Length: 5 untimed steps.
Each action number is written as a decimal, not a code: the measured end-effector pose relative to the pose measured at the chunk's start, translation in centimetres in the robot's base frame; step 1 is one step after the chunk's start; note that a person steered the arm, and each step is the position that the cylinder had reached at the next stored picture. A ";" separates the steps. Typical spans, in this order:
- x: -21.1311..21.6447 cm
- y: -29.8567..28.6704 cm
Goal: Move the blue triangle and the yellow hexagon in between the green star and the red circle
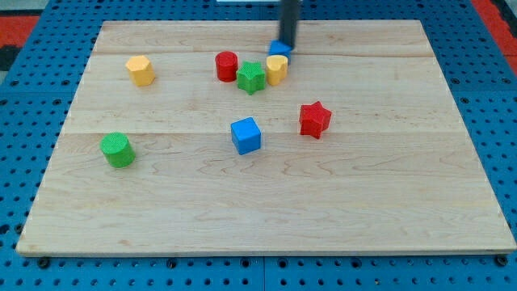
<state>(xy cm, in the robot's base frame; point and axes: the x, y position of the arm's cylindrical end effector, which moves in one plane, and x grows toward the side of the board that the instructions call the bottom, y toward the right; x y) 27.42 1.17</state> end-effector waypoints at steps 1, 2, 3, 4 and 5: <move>1.3 -2.2; -4.3 -0.1; -3.4 -12.1; 2.3 -23.4; 7.2 -23.5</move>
<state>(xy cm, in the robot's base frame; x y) 34.60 -22.31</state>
